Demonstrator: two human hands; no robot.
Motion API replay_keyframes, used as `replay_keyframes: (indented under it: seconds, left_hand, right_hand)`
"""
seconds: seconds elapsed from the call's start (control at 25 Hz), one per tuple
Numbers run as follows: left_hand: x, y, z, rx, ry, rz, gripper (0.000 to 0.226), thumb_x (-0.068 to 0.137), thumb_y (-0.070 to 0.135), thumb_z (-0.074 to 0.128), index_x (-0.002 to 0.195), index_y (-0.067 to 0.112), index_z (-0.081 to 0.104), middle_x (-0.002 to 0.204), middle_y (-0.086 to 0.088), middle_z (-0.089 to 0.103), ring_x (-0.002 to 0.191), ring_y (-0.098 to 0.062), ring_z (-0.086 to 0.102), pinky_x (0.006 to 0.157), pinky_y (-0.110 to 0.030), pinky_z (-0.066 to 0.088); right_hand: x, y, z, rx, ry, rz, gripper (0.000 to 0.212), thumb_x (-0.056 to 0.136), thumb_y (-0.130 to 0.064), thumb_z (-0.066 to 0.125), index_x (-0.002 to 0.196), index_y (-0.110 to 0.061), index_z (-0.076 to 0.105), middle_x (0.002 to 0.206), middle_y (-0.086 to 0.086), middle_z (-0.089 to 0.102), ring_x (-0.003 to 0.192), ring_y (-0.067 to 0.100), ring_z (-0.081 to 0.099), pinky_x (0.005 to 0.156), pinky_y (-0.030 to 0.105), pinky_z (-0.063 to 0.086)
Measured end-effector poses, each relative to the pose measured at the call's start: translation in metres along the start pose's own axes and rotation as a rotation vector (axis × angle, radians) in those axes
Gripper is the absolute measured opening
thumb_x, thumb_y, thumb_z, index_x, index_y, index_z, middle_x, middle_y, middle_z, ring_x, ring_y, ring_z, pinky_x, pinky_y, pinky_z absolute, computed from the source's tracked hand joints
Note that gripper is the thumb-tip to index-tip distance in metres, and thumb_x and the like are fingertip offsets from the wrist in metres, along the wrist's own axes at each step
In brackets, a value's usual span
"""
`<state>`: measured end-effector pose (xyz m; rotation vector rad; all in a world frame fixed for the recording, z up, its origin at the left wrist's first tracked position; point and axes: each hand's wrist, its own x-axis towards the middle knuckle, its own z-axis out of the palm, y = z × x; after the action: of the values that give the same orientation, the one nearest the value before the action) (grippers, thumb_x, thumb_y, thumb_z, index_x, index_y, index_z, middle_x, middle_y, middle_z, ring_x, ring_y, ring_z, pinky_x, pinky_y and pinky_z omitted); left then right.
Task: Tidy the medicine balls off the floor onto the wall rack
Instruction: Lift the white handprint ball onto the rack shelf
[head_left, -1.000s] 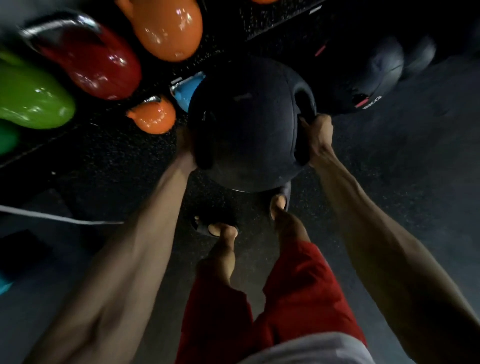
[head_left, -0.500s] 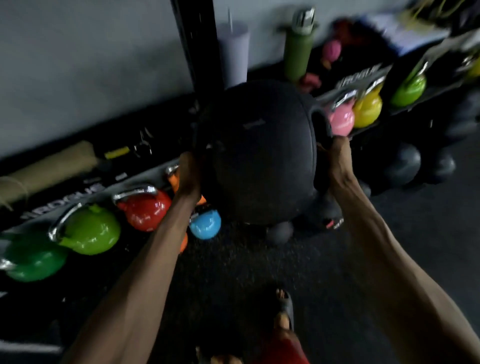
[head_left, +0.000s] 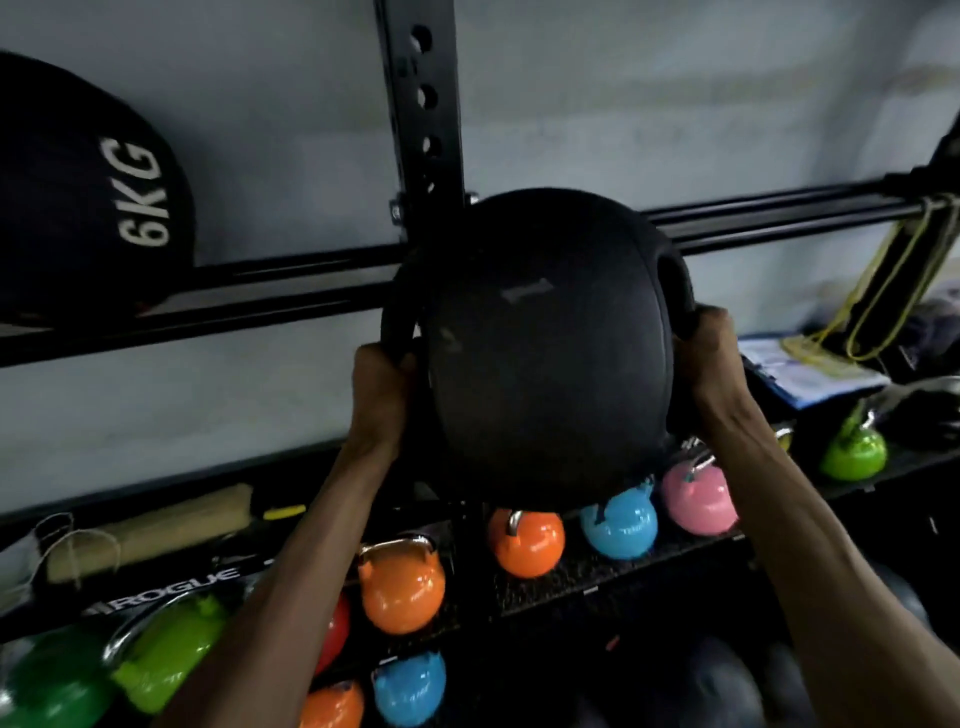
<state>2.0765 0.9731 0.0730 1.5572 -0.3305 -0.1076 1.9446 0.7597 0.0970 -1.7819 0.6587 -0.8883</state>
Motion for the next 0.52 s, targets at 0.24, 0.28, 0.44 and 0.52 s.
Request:
replay_keyframes:
  seconds: [0.24, 0.28, 0.44, 0.52]
  left_hand:
    - [0.011, 0.040, 0.005, 0.110, 0.183, 0.146, 0.038, 0.093, -0.003, 0.048, 0.058, 0.009, 0.045, 0.059, -0.007, 0.048, 0.044, -0.011, 0.045, 0.040, -0.020, 0.036]
    - [0.010, 0.044, 0.004, 0.118, 0.204, 0.163, 0.037, 0.093, -0.004, 0.048, 0.058, 0.009, 0.045, 0.061, -0.008, 0.049, 0.046, -0.013, 0.046, 0.040, -0.019, 0.037]
    - [0.010, 0.053, 0.005, 0.149, 0.297, 0.210, 0.041, 0.091, -0.003, 0.049, 0.054, 0.011, 0.040, 0.059, -0.006, 0.045, 0.054, -0.020, 0.042, 0.051, -0.026, 0.033]
    - [0.003, 0.057, 0.009, 0.146, 0.327, 0.229, 0.037, 0.092, -0.001, 0.051, 0.058, 0.008, 0.044, 0.061, -0.008, 0.047, 0.052, -0.018, 0.045, 0.047, -0.025, 0.036]
  right_hand:
    - [0.043, -0.036, -0.002, -0.026, -0.066, -0.087, 0.042, 0.096, -0.001, 0.055, 0.056, -0.007, 0.040, 0.053, 0.005, 0.037, 0.023, -0.002, 0.032, 0.029, 0.013, 0.023]
    - [0.046, -0.039, -0.002, -0.016, -0.090, -0.099, 0.042, 0.095, 0.000, 0.054, 0.056, -0.007, 0.039, 0.053, 0.005, 0.037, 0.022, 0.000, 0.032, 0.029, 0.012, 0.023]
    - [0.062, -0.051, 0.001, 0.038, -0.135, -0.161, 0.047, 0.096, 0.001, 0.053, 0.055, -0.009, 0.033, 0.046, 0.001, 0.034, 0.022, 0.007, 0.028, 0.029, 0.012, 0.022]
    - [0.065, -0.052, -0.003, 0.062, -0.177, -0.192, 0.047, 0.096, 0.002, 0.052, 0.056, -0.011, 0.032, 0.047, -0.001, 0.033, 0.022, 0.007, 0.026, 0.029, 0.012, 0.021]
